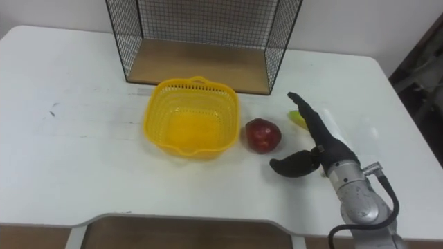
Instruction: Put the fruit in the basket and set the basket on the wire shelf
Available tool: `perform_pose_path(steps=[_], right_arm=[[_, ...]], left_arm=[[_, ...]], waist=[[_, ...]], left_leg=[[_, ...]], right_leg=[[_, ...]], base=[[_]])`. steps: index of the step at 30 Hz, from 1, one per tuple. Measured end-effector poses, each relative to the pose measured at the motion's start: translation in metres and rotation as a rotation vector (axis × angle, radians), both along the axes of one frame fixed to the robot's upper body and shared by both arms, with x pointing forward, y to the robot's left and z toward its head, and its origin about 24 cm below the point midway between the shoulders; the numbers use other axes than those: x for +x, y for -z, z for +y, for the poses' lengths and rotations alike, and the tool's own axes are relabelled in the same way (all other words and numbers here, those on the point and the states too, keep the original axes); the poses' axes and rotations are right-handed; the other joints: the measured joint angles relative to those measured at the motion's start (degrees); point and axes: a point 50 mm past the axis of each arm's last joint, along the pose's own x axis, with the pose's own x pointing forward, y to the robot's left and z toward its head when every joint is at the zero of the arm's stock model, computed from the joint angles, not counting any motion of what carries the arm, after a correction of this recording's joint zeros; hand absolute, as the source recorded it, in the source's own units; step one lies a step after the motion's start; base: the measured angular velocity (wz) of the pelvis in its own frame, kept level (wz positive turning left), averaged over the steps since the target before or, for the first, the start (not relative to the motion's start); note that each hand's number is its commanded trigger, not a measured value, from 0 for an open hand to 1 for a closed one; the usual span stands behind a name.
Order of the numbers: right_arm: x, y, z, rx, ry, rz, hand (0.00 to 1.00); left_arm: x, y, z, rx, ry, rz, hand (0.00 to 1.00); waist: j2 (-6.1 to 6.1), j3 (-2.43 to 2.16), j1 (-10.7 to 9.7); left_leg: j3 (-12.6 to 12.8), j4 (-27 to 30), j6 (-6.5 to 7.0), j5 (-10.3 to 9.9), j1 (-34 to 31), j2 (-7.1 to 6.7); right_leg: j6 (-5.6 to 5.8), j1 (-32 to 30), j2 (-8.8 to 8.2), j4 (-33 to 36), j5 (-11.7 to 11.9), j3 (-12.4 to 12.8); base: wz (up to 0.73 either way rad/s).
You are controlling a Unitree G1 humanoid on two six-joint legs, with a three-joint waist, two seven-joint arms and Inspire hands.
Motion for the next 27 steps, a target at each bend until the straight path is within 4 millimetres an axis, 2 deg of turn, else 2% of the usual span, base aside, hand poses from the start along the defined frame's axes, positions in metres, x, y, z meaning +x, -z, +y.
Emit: perform_pose_path(steps=[8,18,27], right_arm=[[0.007,-0.006,0.002,-0.019,-0.017,-0.021,0.0],[0.009,0.007,-0.001,-0.007,-0.008,0.05,0.0],[0.011,0.009,-0.003,-0.006,0.002,0.062,0.0]], left_arm=[[0.0,0.0,0.0,0.0,0.001,0.001,0.0],[-0.002,0.0,0.001,0.001,0.008,0.007,0.0],[-0.002,0.0,0.001,-0.001,0.008,0.011,0.0]], waist=[[-0.14,0.07,0.28],[-0.46,0.18,0.37],[-0.91,0.14,0.36]], left_leg=[[-0.27,0.04,0.0,0.0,0.01,-0.01],[-0.24,0.15,0.0,0.0,0.11,0.07],[-0.33,0.1,0.0,0.0,0.11,0.04]], right_leg=[[0.0,0.15,-0.01,0.0,0.0,-0.13],[0.0,0.31,-0.04,-0.01,0.0,-0.13],[0.0,0.32,-0.04,-0.02,0.0,-0.25]], base=[[0.0],[0.0],[0.0]])
